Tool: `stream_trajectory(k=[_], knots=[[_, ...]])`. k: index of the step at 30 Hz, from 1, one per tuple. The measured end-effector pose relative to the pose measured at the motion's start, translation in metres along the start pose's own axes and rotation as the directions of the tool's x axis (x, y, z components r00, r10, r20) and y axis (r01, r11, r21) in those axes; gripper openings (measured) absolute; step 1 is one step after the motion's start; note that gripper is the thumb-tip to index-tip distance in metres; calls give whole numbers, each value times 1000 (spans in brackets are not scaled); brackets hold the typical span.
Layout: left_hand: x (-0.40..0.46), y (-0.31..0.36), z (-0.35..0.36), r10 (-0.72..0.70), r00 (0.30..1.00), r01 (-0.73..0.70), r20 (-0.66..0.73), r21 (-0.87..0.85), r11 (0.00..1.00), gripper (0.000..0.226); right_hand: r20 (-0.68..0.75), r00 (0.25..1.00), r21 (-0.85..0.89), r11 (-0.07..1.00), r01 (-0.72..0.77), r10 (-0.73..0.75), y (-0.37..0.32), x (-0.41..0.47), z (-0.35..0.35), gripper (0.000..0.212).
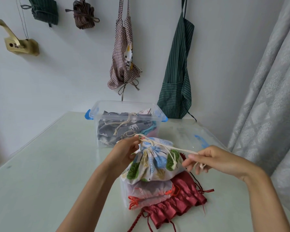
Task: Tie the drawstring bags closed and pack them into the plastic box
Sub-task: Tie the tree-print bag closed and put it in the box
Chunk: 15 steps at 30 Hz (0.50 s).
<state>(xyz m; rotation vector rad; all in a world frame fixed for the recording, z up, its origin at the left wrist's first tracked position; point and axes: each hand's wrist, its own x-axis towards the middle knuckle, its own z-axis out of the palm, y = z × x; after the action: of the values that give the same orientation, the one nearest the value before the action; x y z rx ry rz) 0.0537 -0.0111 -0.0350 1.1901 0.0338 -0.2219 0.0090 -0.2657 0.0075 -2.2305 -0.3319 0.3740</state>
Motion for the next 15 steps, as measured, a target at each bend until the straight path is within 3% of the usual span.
stream_trajectory(k=[2, 6, 8, 10, 13, 15], knots=[[-2, 3, -1, -21, 997, 31, 71, -150, 988, 21, -64, 994, 204, 974, 102, -91, -4, 1, 3, 35], [-6, 7, -5, -15, 992, 61, 124, -381, 922, 16, -380, 904, 575, 717, 395, -194, -13, 22, 13, 32], [-7, 6, -2, -26, 988, 91, 149, -448, 889, 17, -438, 891, 795, 410, 446, -120, -21, 34, 21, 34], [-8, 7, 1, -31, 986, 118, 162, -563, 818, 19, -425, 903, 891, 144, 430, -65, -27, 39, 29, 41], [-9, 14, -3, -26, 999, 45, 38, -692, 721, 14, -464, 884, 885, 71, 460, 64, -24, 40, 27, 41], [-9, 15, -4, -21, 997, -40, -79, -691, 722, 20, -485, 857, 874, 74, 480, 172, -17, 38, 21, 41]])
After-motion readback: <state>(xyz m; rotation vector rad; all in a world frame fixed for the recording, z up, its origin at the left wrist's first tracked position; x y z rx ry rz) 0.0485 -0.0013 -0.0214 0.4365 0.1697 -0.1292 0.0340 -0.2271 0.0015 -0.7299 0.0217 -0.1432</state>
